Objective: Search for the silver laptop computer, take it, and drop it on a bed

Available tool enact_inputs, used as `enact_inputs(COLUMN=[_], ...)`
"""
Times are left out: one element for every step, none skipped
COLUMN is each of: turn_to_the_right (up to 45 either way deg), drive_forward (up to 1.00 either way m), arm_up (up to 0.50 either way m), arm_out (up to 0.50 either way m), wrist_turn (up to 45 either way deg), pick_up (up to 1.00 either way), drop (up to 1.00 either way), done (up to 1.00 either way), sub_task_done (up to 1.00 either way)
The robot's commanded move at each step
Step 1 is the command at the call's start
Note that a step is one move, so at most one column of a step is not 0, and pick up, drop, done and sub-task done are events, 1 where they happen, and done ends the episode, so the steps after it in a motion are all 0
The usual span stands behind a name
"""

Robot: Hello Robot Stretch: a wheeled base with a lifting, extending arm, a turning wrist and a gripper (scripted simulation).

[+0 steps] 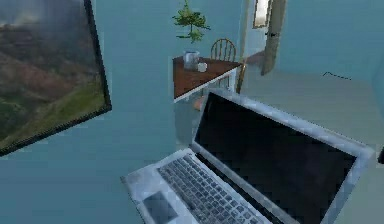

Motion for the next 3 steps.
enact_inputs(turn_to_the_right=[36.0,0.0,6.0], drive_forward=[0.0,1.0,0.0], arm_up=[0.0,0.0,0.0], arm_out=[0.0,0.0,0.0], wrist_turn=[0.0,0.0,0.0], pick_up=[0.0,0.0,0.0], drop=[0.0,0.0,0.0], done=[0.0,0.0,0.0], sub_task_done=[0.0,0.0,0.0])
